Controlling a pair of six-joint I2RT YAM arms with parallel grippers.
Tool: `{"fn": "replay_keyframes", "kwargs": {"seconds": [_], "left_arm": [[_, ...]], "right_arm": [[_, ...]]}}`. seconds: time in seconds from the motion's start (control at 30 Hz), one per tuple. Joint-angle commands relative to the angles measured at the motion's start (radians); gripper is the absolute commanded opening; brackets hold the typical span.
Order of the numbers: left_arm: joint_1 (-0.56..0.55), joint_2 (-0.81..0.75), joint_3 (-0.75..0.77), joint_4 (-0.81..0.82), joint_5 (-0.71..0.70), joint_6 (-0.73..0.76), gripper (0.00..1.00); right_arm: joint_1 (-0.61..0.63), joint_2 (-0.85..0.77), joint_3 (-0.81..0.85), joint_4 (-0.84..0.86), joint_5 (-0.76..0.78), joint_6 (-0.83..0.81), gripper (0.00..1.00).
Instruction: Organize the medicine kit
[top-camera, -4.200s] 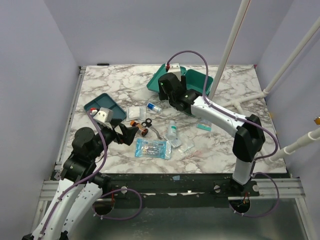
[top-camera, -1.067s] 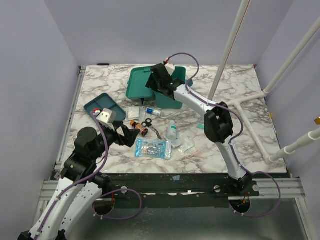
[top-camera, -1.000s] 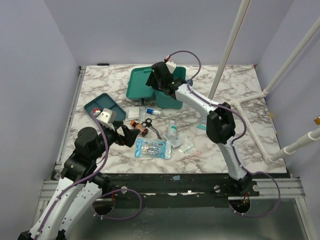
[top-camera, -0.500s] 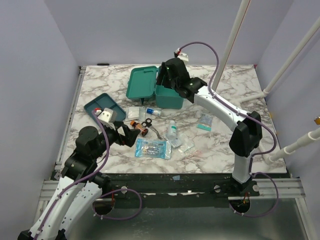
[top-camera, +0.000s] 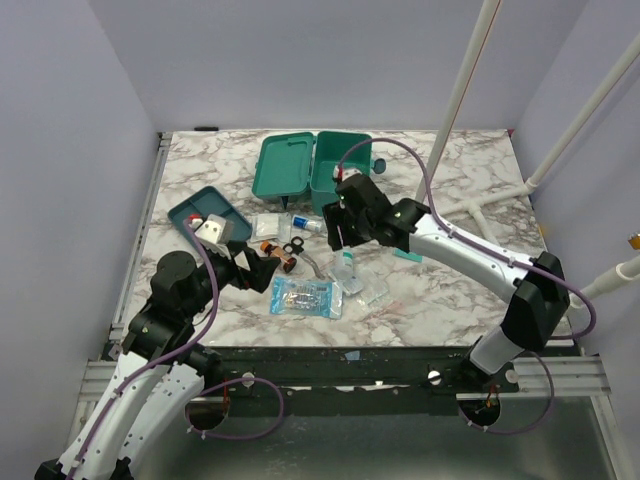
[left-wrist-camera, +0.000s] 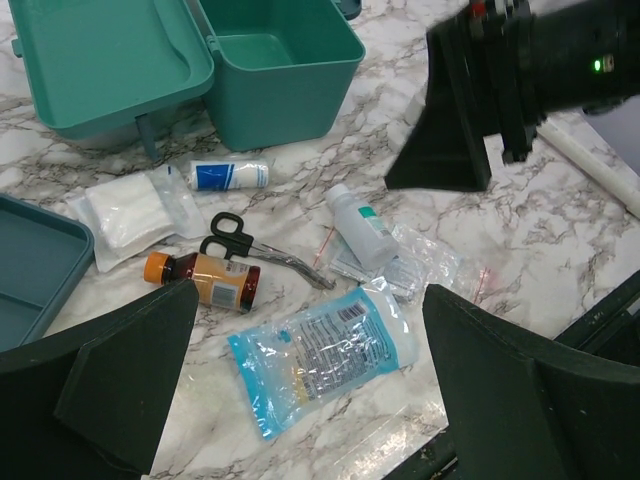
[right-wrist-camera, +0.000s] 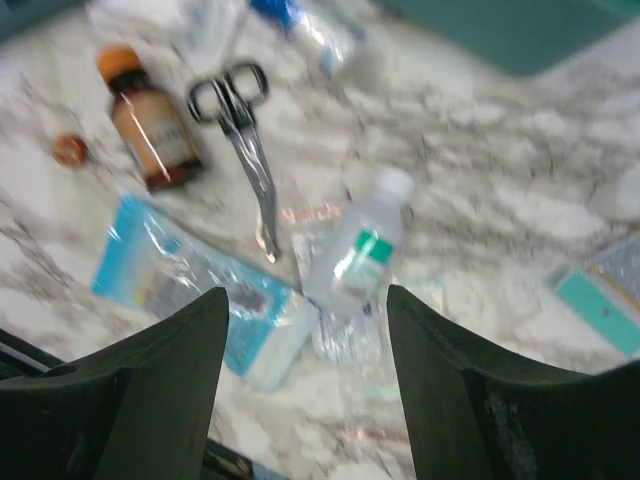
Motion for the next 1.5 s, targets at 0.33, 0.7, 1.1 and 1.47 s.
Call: {"fn": "replay_keyframes", "kwargs": {"seconds": [0.33, 0.7, 1.1, 1.47], "left_arm": [[-0.002, 0.012, 0.027, 0.005, -0.001, 0.008, 0.99], [-0.002, 0.007, 0.025, -0.001, -0.009, 0.009, 0.98], [-0.002, 0.017, 0.026, 0.001, -0.009, 0.011, 0.98], [-0.002, 0.026, 0.028, 0.007, 0.007, 0.009, 0.98]], "right_arm": [[-0.094, -0.274, -0.332, -0.107, 0.421, 0.214, 0.57], [-0.323, -0.093, -0.222, 0.114, 0.354, 0.117, 0.51], [-0.513, 0.13, 0.007, 0.217, 0.34, 0.067, 0.5], [-0.492, 0.038, -0.094, 0.203, 0.153, 0.081, 0.58]]}}
